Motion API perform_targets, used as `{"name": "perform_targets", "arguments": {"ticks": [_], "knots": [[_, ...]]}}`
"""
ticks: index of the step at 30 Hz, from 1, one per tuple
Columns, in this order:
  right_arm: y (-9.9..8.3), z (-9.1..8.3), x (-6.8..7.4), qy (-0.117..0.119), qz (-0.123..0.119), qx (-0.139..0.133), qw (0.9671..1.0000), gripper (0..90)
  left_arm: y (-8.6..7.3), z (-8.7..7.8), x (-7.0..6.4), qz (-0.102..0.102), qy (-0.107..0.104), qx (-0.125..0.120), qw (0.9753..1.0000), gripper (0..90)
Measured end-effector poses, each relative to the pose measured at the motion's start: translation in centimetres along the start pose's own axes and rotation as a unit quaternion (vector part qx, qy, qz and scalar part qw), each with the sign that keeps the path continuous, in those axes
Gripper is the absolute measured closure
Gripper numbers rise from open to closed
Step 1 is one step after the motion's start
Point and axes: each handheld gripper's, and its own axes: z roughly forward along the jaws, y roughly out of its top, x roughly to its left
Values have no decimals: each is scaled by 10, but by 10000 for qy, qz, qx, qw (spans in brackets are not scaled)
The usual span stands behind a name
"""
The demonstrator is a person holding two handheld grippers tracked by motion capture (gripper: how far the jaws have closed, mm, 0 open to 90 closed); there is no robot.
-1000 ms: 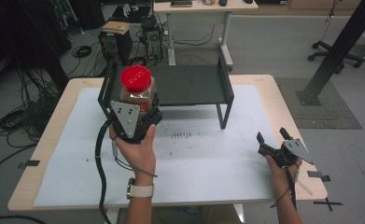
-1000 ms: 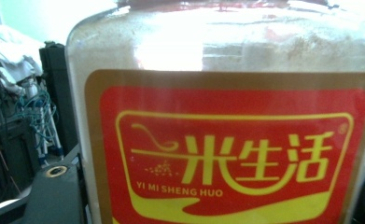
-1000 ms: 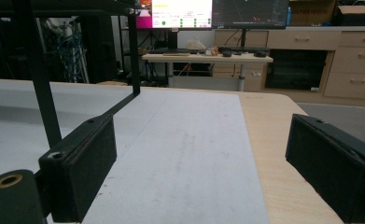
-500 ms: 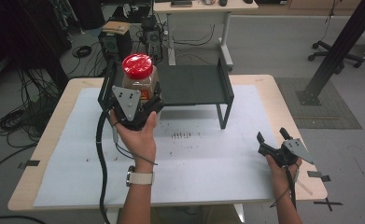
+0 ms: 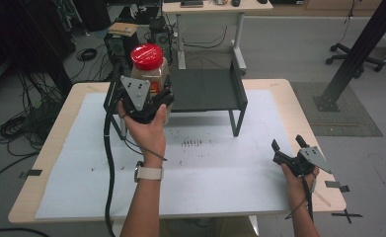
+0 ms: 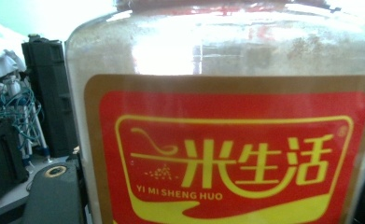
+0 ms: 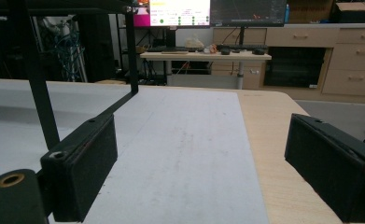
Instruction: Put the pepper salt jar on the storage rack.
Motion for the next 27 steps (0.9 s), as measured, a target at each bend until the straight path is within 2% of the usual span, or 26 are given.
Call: {"name": "perform_targets", "arguments": {"ticks": [10, 12, 14, 15, 17, 18, 21, 22, 23, 24, 26, 27], "knots": [[0, 0, 0, -5, -21, 22, 10000, 94, 8, 23, 2, -85, -46, -71, 9999, 229], [0, 0, 0, -11, -20, 25, 10000, 94, 8, 28, 2, -69, -70, -60, 9999, 227], [0, 0, 0, -17, -18, 25, 10000, 94, 6, 36, 0, 72, -86, 14, 9999, 228], [0, 0, 0, -17, -18, 25, 10000, 94, 6, 36, 0, 72, -86, 14, 9999, 230], [0, 0, 1, -11, -71, 23, 10000, 95, 4, 44, 2, -26, -59, 24, 10000, 230], [0, 0, 1, -11, -67, 23, 10000, 95, 2, 59, 9, -162, 21, 26, 9999, 231], [0, 0, 1, -23, -45, 18, 10000, 95, 2, 59, 9, -162, 21, 26, 9999, 229], [0, 0, 1, -23, -45, 18, 10000, 95, 4, 66, 12, -139, 38, 18, 9999, 229], [0, 0, 1, -23, -45, 18, 10000, 95, 4, 66, 12, -139, 38, 18, 9999, 229], [0, 0, 1, -20, -51, 26, 10000, 95, 6, 75, 15, -123, 31, 2, 9999, 229], [0, 1, 1, -20, -66, 38, 10000, 95, 6, 75, 15, -123, 31, 2, 9999, 228], [0, 1, 1, -20, -66, 38, 10000, 95, 7, 78, 14, -60, 12, 27, 10000, 228]]}}
